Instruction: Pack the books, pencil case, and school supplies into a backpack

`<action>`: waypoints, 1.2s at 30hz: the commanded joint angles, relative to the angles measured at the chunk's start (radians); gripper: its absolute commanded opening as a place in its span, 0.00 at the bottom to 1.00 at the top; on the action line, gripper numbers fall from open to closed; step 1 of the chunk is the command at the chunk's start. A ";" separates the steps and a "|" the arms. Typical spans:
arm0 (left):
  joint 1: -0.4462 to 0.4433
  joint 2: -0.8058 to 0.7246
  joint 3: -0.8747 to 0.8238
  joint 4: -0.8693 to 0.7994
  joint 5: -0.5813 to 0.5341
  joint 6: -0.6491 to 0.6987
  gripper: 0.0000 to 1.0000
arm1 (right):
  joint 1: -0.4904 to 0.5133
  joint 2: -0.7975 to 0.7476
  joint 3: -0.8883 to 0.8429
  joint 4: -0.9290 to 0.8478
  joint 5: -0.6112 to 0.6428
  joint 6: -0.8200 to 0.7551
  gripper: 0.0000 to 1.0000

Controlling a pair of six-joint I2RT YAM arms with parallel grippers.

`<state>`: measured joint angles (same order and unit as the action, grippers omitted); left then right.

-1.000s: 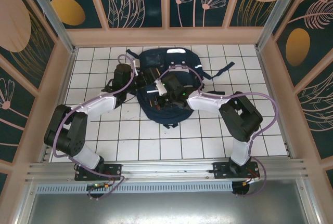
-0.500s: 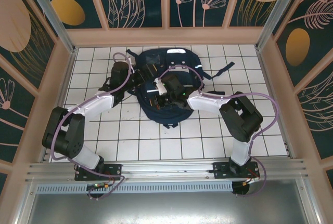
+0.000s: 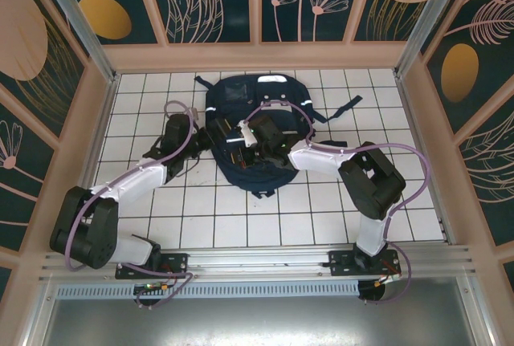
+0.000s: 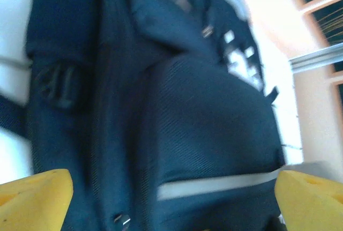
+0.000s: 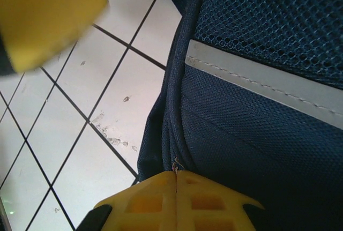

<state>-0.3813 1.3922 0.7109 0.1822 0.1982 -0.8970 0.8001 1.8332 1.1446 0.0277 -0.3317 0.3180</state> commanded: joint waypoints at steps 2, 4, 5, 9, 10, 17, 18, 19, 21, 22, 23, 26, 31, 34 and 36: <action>0.005 0.017 -0.093 0.136 0.030 -0.112 0.93 | -0.009 -0.033 0.046 0.093 0.008 0.033 0.00; 0.005 0.044 -0.117 0.202 0.028 -0.142 0.90 | -0.009 -0.042 0.046 0.106 -0.023 0.046 0.00; 0.005 0.064 -0.119 0.230 0.024 -0.148 0.88 | -0.009 -0.046 0.046 0.111 -0.042 0.052 0.00; 0.005 0.160 -0.098 0.345 0.042 -0.187 0.77 | -0.008 -0.063 0.045 0.097 -0.091 0.082 0.00; 0.005 0.185 -0.093 0.379 0.047 -0.199 0.73 | -0.007 -0.071 0.042 0.090 -0.103 0.092 0.00; 0.005 0.296 -0.040 0.448 0.038 -0.183 0.18 | -0.008 -0.105 0.048 -0.146 -0.062 0.085 0.00; 0.005 0.301 -0.035 0.446 0.035 -0.176 0.12 | -0.007 -0.106 0.052 -0.204 -0.031 0.069 0.00; 0.005 0.301 -0.032 0.440 0.027 -0.165 0.05 | -0.008 -0.106 0.052 -0.266 0.007 0.050 0.00; 0.006 0.297 -0.027 0.421 0.009 -0.147 0.00 | -0.009 -0.111 0.048 -0.372 0.092 0.016 0.00; 0.007 0.292 -0.023 0.409 0.002 -0.137 0.00 | -0.010 -0.118 0.044 -0.423 0.148 0.004 0.00; 0.007 0.290 -0.018 0.397 -0.002 -0.129 0.00 | -0.015 -0.130 0.035 -0.460 0.196 -0.003 0.00; 0.009 0.279 -0.010 0.382 0.001 -0.117 0.06 | -0.049 -0.167 -0.001 -0.470 0.227 0.004 0.00; 0.009 0.278 0.008 0.367 0.060 -0.122 0.36 | -0.049 -0.167 0.054 -0.410 0.210 0.025 0.00; 0.009 0.275 -0.004 0.382 0.105 -0.142 0.40 | -0.047 -0.137 0.116 -0.377 0.198 0.051 0.03; 0.008 0.266 -0.024 0.391 0.124 -0.151 0.39 | -0.042 -0.109 0.150 -0.350 0.184 0.062 0.06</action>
<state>-0.3717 1.6806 0.6907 0.5419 0.2596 -1.0382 0.7486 1.7008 1.2285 -0.3695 -0.1501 0.3546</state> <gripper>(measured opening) 0.393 0.059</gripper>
